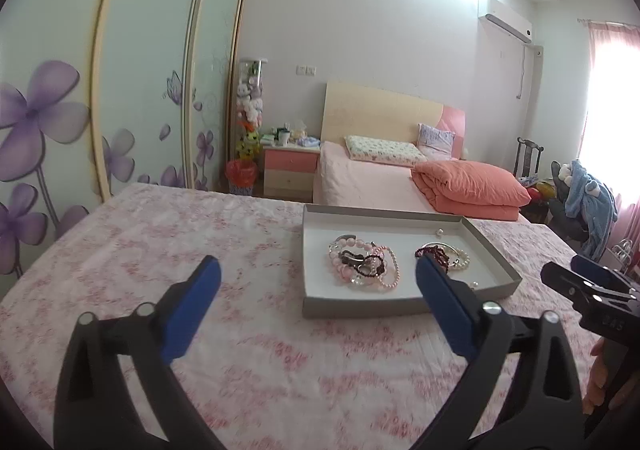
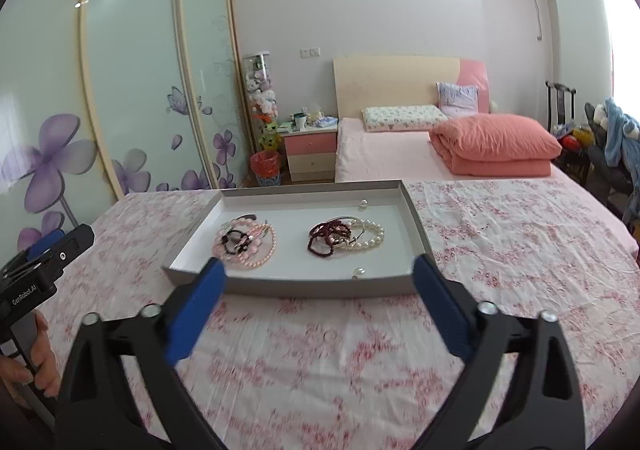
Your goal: Organize jewelry
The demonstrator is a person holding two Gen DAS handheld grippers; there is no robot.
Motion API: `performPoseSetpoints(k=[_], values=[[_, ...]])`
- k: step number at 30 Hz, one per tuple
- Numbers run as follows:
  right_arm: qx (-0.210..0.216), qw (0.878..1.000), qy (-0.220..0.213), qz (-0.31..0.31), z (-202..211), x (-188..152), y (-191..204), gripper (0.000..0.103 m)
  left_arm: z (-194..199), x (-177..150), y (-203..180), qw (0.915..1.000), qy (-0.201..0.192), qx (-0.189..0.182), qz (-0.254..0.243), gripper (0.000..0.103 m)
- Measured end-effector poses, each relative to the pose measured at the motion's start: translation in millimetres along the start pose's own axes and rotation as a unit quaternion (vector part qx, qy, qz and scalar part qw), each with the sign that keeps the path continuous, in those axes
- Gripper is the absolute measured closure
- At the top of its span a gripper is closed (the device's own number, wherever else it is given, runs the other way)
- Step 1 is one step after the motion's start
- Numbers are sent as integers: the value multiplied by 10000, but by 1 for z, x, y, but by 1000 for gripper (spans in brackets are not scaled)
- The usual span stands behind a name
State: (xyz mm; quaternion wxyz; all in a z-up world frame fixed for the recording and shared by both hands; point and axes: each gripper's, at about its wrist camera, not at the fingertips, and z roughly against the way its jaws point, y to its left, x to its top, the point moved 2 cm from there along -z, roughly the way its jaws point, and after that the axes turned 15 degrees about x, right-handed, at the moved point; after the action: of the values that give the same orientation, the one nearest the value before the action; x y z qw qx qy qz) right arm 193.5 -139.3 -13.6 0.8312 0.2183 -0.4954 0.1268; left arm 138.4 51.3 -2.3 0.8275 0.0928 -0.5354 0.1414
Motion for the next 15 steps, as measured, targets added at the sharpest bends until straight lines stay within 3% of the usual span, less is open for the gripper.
performPoseSetpoints(k=[15], values=[[-48, 9993, -345, -119, 43, -29, 8, 2, 48, -23, -3, 9991, -300, -21, -284, 4]])
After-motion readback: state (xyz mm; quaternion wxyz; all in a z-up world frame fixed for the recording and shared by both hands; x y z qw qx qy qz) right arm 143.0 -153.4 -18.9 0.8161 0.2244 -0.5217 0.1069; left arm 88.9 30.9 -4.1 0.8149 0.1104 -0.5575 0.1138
